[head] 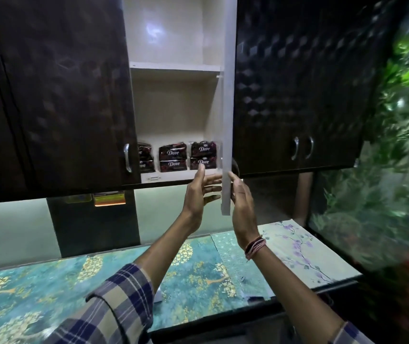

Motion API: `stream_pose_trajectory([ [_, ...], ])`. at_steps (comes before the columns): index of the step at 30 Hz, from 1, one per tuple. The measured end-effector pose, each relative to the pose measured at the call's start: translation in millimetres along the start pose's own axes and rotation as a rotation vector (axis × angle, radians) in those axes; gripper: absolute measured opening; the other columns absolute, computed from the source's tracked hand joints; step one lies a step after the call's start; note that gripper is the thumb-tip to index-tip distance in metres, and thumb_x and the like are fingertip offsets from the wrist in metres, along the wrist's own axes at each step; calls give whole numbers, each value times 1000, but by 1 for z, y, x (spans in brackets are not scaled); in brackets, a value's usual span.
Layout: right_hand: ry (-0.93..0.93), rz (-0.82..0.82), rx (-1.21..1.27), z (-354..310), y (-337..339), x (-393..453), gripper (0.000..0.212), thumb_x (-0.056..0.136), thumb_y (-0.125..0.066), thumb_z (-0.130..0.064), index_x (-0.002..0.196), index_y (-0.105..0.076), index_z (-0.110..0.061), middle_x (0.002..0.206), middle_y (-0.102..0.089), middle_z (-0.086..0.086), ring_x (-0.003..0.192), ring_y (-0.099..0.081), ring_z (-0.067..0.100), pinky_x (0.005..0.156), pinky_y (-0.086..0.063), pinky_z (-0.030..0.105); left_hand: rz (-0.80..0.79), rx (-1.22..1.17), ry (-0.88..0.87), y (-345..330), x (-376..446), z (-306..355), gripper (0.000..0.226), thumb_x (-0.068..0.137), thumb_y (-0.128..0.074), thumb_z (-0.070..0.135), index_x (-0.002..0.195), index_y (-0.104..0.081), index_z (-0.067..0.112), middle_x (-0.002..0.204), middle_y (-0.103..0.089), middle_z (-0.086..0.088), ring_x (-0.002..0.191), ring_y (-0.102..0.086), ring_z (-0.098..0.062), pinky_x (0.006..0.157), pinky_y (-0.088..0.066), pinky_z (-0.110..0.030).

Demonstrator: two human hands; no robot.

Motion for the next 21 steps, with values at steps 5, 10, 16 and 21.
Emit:
stream_pose_trajectory([
  [5, -102, 18, 174, -4, 56, 5, 54, 103, -30, -57, 141, -56, -29, 139, -62, -12, 128, -57, -1, 107, -41, 27, -62, 22, 36, -53, 7, -5, 75, 100, -29, 69, 118, -75, 13, 117, -76, -7, 111, -69, -24, 90, -55, -37],
  [10, -224, 86, 328, 4, 105, 25, 68, 104, -25, -61, 138, -61, -15, 137, -65, 1, 131, -57, 12, 118, -35, 39, -162, 19, 93, -98, 10, -9, 66, 103, -31, 62, 127, -67, 12, 125, -68, -6, 115, -63, -21, 95, -53, -43],
  [16, -260, 131, 356, 5, 135, 44, 74, 101, -27, -67, 139, -61, -12, 138, -65, 6, 132, -57, 22, 119, -36, 45, -236, 34, 103, -135, 17, -10, 66, 103, -30, 62, 137, -60, 14, 130, -59, -5, 117, -59, -20, 95, -51, -44],
  [21, -218, 262, 382, 1, 141, 47, 67, 105, -27, -58, 136, -61, -9, 138, -63, 11, 131, -56, 24, 119, -36, 46, -277, 36, 118, -136, 26, -19, 72, 100, -30, 67, 138, -62, 15, 144, -57, -8, 125, -58, -24, 98, -50, -49],
])
Point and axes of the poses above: each hand's wrist, its own x-axis towards the middle knuckle, its own y-axis out of the back of the hand, z = x × y, the point moved 4 cm from there along x, towards the middle knuckle
